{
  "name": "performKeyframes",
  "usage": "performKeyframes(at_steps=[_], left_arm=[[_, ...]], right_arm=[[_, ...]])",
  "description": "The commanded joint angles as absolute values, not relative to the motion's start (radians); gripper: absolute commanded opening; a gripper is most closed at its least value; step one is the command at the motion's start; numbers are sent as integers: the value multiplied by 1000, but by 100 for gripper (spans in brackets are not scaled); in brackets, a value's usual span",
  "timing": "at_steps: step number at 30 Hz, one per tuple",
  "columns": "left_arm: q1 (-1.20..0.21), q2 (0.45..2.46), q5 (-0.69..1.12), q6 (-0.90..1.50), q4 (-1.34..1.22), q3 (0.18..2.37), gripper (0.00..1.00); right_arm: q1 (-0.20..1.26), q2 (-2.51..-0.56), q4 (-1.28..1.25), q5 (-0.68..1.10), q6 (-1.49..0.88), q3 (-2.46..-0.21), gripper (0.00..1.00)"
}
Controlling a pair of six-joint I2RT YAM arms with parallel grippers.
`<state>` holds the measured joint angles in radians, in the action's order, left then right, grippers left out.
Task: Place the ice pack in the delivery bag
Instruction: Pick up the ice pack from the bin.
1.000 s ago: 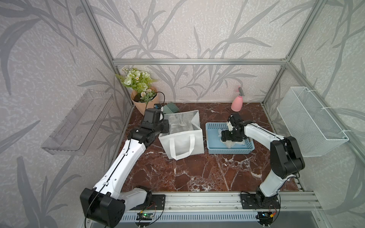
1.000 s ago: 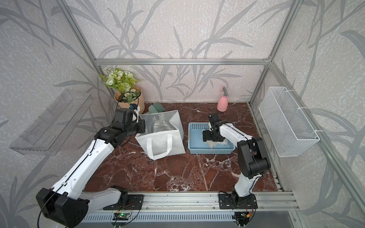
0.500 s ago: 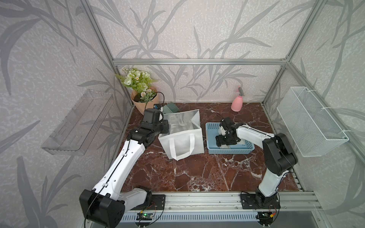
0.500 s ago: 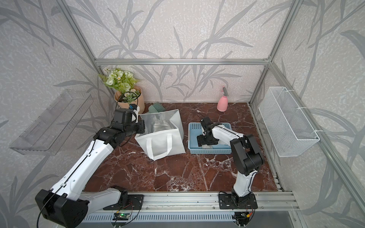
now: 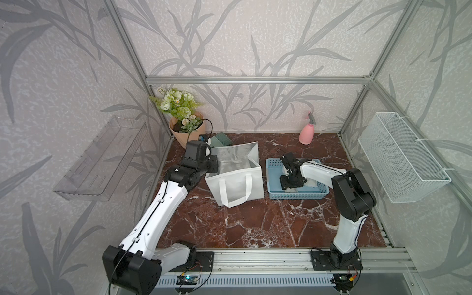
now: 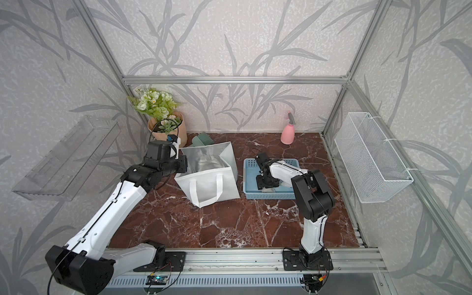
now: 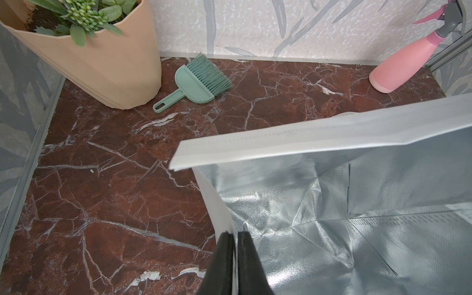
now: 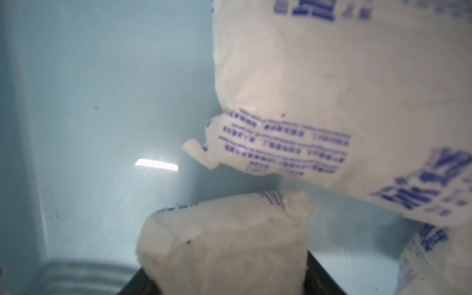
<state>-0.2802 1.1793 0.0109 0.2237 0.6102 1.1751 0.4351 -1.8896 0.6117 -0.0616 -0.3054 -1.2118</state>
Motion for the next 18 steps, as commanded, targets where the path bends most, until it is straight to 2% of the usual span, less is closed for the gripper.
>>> performKeyframes(at_steps=[1, 9, 13, 18], left_arm=[[-278, 1157, 20, 206, 610, 1166, 10], [-279, 1169, 58, 171, 599, 1172, 10], [-282, 1181, 108, 155, 597, 1176, 9], [-290, 1193, 133, 141, 596, 1188, 6]], right_arm=[[440, -1821, 621, -53, -329, -1192, 52], [440, -1526, 650, 9, -339, -1246, 46], [466, -1390, 583, 71, -281, -1320, 45], [570, -1391, 503, 140, -149, -1471, 45]])
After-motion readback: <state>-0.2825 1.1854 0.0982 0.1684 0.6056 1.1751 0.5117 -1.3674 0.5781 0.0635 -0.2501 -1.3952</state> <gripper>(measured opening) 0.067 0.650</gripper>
